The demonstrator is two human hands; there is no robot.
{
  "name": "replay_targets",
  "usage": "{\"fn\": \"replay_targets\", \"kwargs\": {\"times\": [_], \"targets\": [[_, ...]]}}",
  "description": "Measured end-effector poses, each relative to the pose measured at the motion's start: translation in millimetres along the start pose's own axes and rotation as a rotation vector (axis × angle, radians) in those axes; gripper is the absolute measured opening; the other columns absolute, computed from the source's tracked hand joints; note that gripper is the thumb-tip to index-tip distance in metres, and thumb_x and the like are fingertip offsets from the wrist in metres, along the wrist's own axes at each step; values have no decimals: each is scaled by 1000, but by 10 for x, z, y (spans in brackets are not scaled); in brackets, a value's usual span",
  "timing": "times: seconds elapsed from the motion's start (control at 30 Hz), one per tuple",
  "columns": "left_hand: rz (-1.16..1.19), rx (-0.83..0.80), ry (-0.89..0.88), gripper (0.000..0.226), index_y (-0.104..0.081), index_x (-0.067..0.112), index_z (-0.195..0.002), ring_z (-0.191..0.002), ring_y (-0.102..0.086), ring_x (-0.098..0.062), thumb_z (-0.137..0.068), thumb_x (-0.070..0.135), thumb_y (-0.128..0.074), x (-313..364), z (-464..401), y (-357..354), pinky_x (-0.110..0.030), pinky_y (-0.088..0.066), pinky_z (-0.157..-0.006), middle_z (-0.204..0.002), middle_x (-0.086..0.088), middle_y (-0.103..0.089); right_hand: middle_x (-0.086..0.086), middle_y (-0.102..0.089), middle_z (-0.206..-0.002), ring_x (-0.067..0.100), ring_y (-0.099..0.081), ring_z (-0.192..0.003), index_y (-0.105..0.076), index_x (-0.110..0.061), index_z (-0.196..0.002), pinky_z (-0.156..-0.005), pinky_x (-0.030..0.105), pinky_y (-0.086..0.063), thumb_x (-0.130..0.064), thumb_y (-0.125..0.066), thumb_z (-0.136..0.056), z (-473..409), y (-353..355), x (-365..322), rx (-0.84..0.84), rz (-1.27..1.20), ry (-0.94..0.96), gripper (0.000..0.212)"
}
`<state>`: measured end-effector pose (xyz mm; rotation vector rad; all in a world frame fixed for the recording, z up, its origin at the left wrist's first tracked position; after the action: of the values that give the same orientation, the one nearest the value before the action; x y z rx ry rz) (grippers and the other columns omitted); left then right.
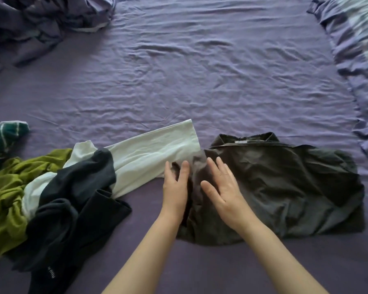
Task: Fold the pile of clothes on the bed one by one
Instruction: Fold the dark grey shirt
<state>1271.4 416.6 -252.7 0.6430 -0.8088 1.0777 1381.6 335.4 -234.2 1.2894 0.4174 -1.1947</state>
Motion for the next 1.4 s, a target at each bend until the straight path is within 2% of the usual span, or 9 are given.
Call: {"fn": "replay_targets", "kwargs": {"times": [0.1, 0.23, 0.37, 0.43, 0.53, 0.8, 1.0, 1.17, 1.4], "targets": [[306, -271, 40, 63, -60, 21, -124, -96, -67, -12, -83, 63, -37, 278, 258, -369, -21, -54, -75, -117, -3, -68, -15, -8, -157, -8, 0, -141, -11, -50, -141, -112, 10, -8, -56, -46, -87, 131, 147, -286, 75, -111, 77, 64], [239, -534, 137, 80, -59, 23, -124, -104, -59, -23, -76, 75, -21, 371, 526, -928, -38, -42, -99, -120, -7, -66, -16, -18, -153, -10, -14, -137, -12, -47, -141, -99, -5, -11, -19, -63, -87, 315, 685, -161, 305, -27, 31, 80], [68, -665, 96, 71, -60, 32, -117, -110, -58, -4, -73, 74, -25, 403, 710, -1470, -32, -39, -104, -120, 7, -64, -11, -32, -141, -5, -27, -127, -11, -36, -143, -92, -9, -13, 4, -55, -86, 472, 1290, 231, 317, 56, -77, 83], [-74, -620, -77, 49, -59, 28, -122, -110, -52, 12, -87, 57, -39, 436, 704, -1660, -29, -37, -108, -120, 16, -59, 1, -38, -142, 8, -34, -130, -13, -26, -148, -93, -7, -13, 8, -52, -84, 514, 1636, 469, 315, 116, -119, 82], [-548, -515, -480, 37, -50, 16, -135, -131, -41, -7, -99, 22, -48, 376, 625, -1875, -25, -26, -112, -139, 3, -49, 6, -34, -149, 19, -31, -138, -11, -22, -150, -103, 9, -19, 7, -53, -86, 528, 2137, 836, 299, 152, -172, 82], [-1365, -506, -770, 60, -12, 36, -150, -146, 12, -25, -98, 37, -41, -234, 536, -2423, -48, 4, -116, -160, 1, 2, 7, -27, -152, 25, -28, -140, -9, -18, -150, -114, 37, -25, 11, -48, -88, 504, 2637, 1714, 352, 109, -281, 79], [-1582, -428, -833, 76, 1, 38, -149, -144, 21, -29, -87, 68, -32, -371, 193, -2716, -56, 16, -112, -159, -2, 12, 15, -15, -156, 37, -18, -142, -22, -24, -148, -112, 49, -20, -35, -58, -89, 398, 2394, 1848, 394, 615, -186, 70], [-1612, -362, -802, 81, 5, 39, -148, -142, 26, -26, -79, 80, -4, -557, 30, -2830, -56, 24, -108, -157, 0, 18, 1, 42, -145, 27, 24, -142, 29, -50, -131, -112, 60, -2, -71, -13, -83, 330, 2148, 2403, 193, 770, -316, 67], [-1606, -327, -818, 77, 12, 41, -145, -142, 23, -23, -80, 80, -1, -802, -117, -2894, -56, 21, -110, -155, 2, 16, 11, 13, -157, 31, -4, -144, 25, -48, -131, -109, 49, -18, -63, -20, -90, 215, 2109, 2658, 226, 784, -302, 63]]}}
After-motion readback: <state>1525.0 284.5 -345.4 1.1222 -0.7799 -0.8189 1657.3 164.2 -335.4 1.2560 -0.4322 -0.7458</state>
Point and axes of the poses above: each hand's wrist, its own z-axis away from the middle knuckle, its own y-axis out of the back of the hand, x = y × z, the point moved 7 cm from there along -z, towards the middle knuckle
